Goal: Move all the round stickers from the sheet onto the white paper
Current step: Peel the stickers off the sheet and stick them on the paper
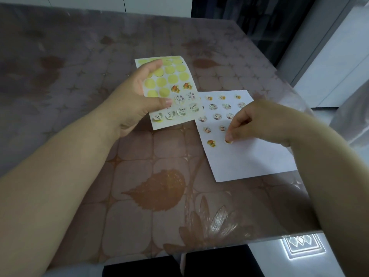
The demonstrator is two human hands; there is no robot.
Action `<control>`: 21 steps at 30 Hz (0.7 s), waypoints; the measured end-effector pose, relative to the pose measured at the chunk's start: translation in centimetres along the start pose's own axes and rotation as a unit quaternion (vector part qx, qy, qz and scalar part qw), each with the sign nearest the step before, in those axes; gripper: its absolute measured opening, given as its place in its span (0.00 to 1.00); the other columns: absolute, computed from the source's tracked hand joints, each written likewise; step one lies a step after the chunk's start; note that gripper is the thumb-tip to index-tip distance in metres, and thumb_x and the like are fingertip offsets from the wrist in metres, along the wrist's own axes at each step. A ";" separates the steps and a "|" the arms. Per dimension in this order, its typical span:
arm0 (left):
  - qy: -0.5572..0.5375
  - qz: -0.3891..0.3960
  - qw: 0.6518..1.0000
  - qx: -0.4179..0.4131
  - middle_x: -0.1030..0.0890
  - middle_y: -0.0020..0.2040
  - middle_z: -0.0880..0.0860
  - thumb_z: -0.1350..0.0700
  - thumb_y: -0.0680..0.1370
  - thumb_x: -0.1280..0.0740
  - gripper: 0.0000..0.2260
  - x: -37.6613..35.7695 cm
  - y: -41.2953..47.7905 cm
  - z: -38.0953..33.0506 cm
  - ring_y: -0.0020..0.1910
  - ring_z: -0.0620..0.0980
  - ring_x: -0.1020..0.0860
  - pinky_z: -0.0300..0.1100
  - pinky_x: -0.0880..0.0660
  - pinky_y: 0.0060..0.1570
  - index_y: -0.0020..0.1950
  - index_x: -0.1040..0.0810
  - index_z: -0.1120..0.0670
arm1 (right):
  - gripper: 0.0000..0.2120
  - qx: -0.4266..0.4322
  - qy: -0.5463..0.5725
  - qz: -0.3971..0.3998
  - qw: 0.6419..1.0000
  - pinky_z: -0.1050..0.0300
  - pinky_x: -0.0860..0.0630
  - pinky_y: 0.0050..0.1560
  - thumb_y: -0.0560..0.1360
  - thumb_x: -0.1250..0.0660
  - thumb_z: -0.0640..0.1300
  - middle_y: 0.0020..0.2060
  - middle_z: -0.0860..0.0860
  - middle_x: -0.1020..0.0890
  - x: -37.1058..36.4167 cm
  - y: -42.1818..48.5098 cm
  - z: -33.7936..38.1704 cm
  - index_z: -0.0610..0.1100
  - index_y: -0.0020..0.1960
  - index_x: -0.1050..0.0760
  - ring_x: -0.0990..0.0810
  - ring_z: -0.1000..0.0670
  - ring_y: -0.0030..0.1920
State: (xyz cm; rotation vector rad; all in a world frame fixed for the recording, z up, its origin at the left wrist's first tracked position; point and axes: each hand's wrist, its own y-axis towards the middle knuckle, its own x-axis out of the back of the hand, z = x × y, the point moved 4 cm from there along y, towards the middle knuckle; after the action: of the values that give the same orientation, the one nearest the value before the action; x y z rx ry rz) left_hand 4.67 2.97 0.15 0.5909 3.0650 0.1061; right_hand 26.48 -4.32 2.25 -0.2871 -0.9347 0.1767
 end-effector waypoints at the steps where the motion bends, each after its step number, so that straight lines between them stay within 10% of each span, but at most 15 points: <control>1: -0.006 0.005 1.000 0.003 0.26 0.66 0.47 0.72 0.70 0.33 0.33 -0.1 0.0 0.1 0.55 0.40 0.21 0.34 0.23 0.49 0.70 0.34 0.47 | 0.04 0.000 -0.004 -0.001 1.000 0.60 0.30 0.43 0.64 0.24 0.47 0.36 0.56 0.18 -0.1 0.1 0.0 0.48 0.35 0.16 0.24 0.55 0.42; 21: 0.106 0.078 0.991 -0.002 0.33 0.72 0.43 0.59 0.67 0.26 0.36 -1.1 -0.9 0.2 0.68 0.44 0.30 0.49 0.30 0.66 0.70 0.35 0.39 | 0.23 -0.047 -0.190 0.028 0.980 0.59 0.39 0.32 0.57 0.23 0.59 0.29 0.51 0.29 0.7 1.5 0.8 0.45 0.33 0.32 0.33 0.51 0.31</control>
State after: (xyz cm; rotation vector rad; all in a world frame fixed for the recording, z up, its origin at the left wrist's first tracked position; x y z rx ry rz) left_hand 5.38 1.79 -0.09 0.8734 3.2145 0.1876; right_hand 26.23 -2.57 2.77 -0.3759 -1.3172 0.2444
